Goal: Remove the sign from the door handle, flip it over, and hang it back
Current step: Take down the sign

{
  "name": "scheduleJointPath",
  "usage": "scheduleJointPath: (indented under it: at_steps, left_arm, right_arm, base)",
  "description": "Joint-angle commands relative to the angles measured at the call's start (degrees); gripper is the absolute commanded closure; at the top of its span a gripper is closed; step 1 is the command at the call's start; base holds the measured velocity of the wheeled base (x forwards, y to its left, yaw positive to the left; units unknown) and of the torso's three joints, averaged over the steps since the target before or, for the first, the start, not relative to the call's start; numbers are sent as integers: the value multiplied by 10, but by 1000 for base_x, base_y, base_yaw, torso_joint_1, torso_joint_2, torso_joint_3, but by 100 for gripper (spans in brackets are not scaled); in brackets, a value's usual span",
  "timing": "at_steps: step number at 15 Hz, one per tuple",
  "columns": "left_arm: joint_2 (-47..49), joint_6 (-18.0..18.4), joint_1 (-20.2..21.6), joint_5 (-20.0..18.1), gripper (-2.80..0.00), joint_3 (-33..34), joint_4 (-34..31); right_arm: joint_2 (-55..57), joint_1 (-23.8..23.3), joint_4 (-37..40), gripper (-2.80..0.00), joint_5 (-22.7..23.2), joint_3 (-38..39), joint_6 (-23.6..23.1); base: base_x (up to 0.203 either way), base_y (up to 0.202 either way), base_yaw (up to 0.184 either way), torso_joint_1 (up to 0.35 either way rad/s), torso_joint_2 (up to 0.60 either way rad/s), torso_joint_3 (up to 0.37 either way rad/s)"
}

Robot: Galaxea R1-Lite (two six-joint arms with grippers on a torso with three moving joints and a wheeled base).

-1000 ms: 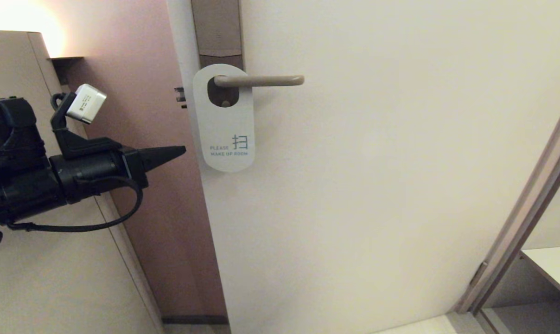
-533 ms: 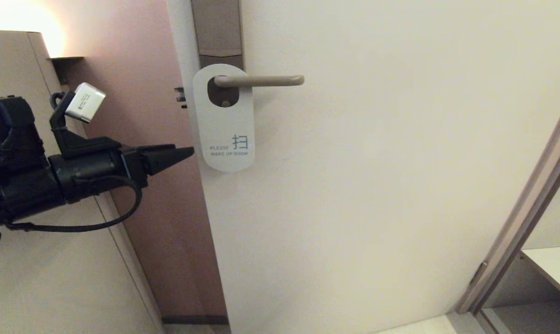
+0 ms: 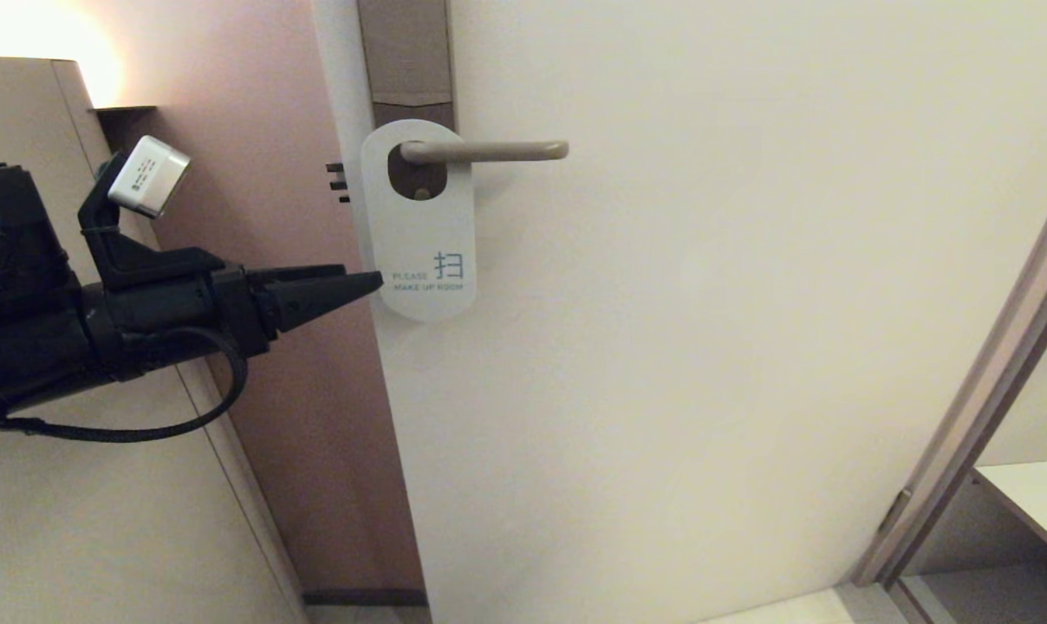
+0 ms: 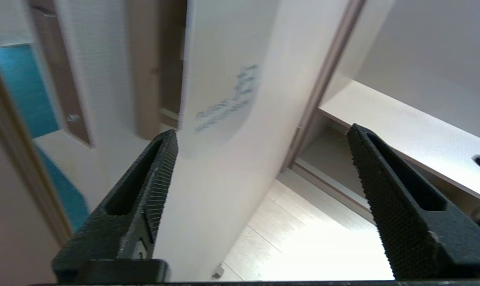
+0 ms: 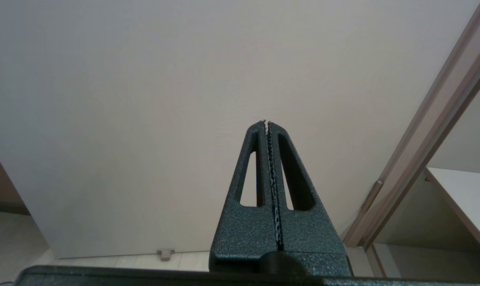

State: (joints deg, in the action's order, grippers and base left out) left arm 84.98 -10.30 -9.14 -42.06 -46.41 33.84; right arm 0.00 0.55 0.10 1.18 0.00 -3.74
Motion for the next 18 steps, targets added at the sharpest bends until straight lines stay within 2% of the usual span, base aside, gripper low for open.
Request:
scheduleJointPath:
  at_steps: [1,4,11,18]
  left_arm:
    - [-2,-1,0,-9,-280,0,2]
    - [2,0,3,-42,-280,-5,2]
    - [29,0,7,-47,-280,-45,2]
    - [37,-1,4,-56,-280,-55,2]
  right_arm:
    - [0,0,0,0,1,0,0]
    - [0,0,0,0,0,0,0]
    - [0,1,0,0,0,0,0]
    - [1,0,0,0,0,0,0]
  base:
    - [0,0,0,0,0,0]
    - [0,0,0,0,0,0]
    - [0,0,0,0,0,0]
    - [0,0,0,0,0,0]
